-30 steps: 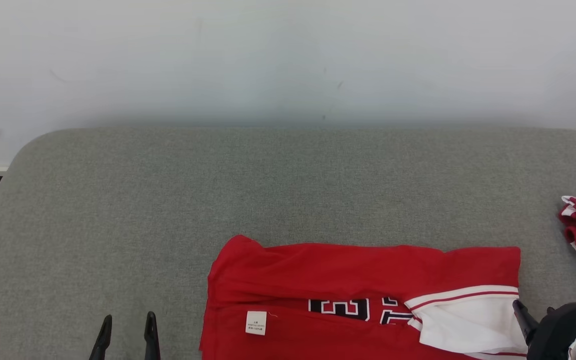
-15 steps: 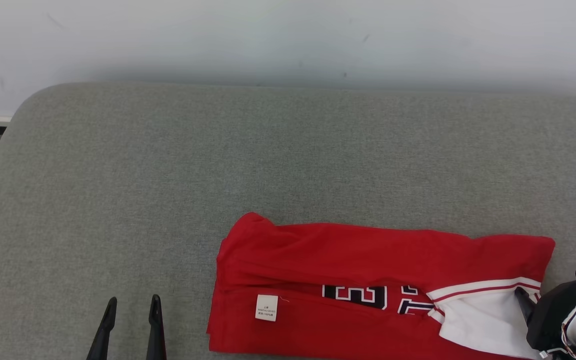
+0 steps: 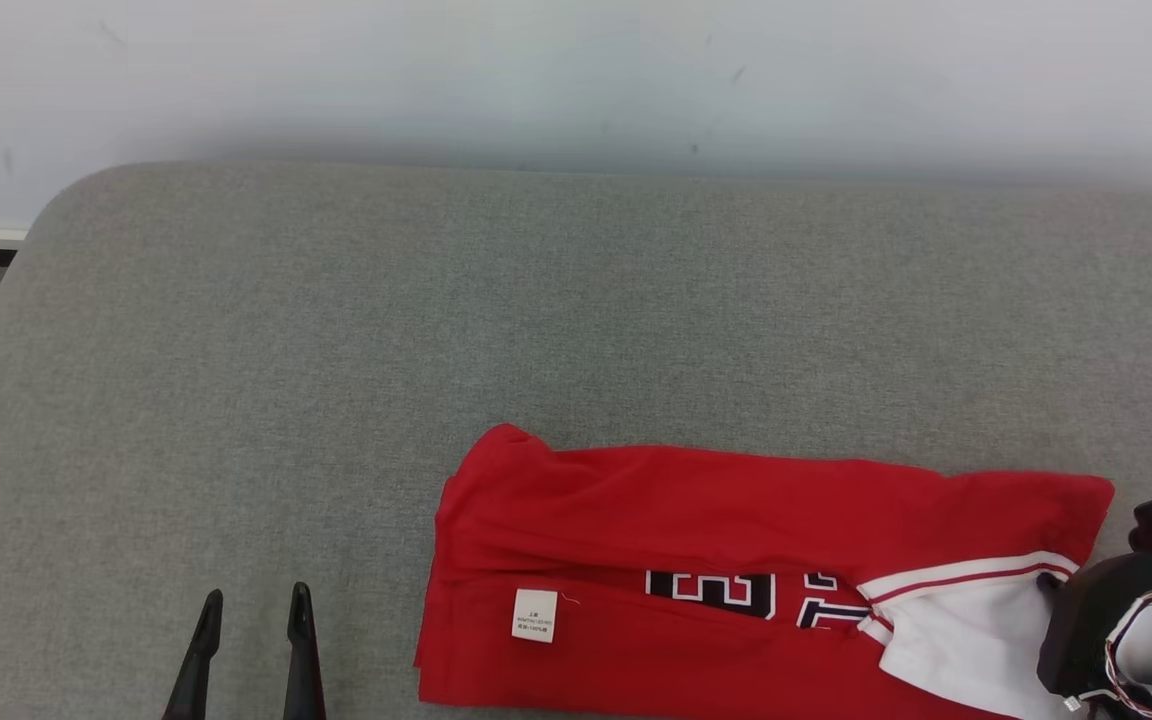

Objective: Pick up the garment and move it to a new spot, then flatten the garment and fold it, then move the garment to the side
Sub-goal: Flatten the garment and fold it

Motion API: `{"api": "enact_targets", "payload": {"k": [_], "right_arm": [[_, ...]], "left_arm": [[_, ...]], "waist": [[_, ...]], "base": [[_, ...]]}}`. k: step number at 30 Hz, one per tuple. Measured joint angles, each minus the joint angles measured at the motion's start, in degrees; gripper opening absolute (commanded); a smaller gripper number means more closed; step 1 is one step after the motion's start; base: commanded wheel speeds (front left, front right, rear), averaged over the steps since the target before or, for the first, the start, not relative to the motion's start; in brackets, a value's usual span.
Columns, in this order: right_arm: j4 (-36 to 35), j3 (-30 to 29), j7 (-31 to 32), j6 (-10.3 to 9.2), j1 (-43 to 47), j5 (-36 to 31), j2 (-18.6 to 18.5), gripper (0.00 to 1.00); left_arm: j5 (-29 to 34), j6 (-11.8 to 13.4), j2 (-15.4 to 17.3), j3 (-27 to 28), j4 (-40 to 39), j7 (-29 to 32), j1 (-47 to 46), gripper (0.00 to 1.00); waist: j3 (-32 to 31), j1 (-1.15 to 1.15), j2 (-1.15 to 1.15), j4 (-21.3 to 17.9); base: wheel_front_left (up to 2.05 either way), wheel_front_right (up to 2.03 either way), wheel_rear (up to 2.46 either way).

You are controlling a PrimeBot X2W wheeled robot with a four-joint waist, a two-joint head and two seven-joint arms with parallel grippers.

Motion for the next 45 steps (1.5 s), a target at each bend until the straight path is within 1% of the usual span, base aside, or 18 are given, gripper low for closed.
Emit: {"api": "enact_targets", "payload": {"k": [6, 12, 20, 25, 30, 35, 40, 43, 45], "right_arm": [[-1.67, -2.50, -1.12, -0.01, 0.52, -2.02, -0.51, 0.00], [-7.66, -4.82, -0.59, -0.05, 2.73, -3.02, -1.60, 0.00], [-18.17, -10.03, 4.52, -0.07, 6.64, -4.50, -3.55, 0.00], [-24.97, -11.55, 8.46, -0.07, 8.34, -5.05, -4.08, 0.00], [-30.44, -7.54, 13.01, -0.07, 10.44, -2.30, -2.93, 0.00], [-33.22, -0.66, 14.85, -0.07, 10.74, -0.57, -1.63, 0.00], [-32.04, 8.94, 14.66, -0.08, 9.14, 2.35, 0.90, 0.00], [-28.95, 14.91, 13.16, -0.07, 6.39, 3.89, 2.74, 0.00], [-26.27, 17.82, 11.77, -0.08, 4.28, 4.46, 4.39, 0.00]], "left_arm": [[-0.16, 0.46, -0.01, -0.22, 0.07, 0.00, 0.10, 1.00], [-0.68, 0.98, 0.00, -0.52, 0.12, 0.00, 0.58, 1.00], [-2.08, 1.75, -0.02, -1.13, 0.07, 0.00, 1.46, 1.00], [-2.65, 2.35, -0.02, -1.31, -0.11, 0.00, 1.62, 1.00], [-2.92, 2.49, -0.02, -1.70, 0.11, 0.01, 1.63, 1.00], [-3.03, 2.45, -0.02, -2.20, 0.54, 0.00, 1.58, 1.00], [-3.03, 2.15, -0.02, -2.38, 0.86, 0.00, 1.56, 1.00], [-3.02, 2.00, -0.02, -2.35, 1.02, 0.00, 1.57, 1.00], [-3.01, 1.91, -0.02, -2.44, 1.18, 0.00, 1.57, 1.00]], "waist": [[-1.09, 0.00, 0.01, -0.61], [-2.88, 0.00, 0.00, -1.64], [-4.79, -0.01, 0.00, -3.58], [-5.49, -0.01, 0.00, -4.70], [-5.82, -0.01, 0.00, -5.05], [-6.06, -0.01, 0.00, -4.76], [-6.47, -0.01, 0.00, -4.14], [-6.64, -0.01, 0.00, -3.69], [-6.73, -0.01, 0.00, -3.27]], "base": [[0.00, 0.00, 0.00], [0.00, 0.00, 0.00], [0.00, 0.00, 0.00], [0.00, 0.00, 0.00], [0.00, 0.00, 0.00], [0.00, 0.00, 0.00], [0.00, 0.00, 0.00], [0.00, 0.00, 0.00], [0.00, 0.00, 0.00]]}}
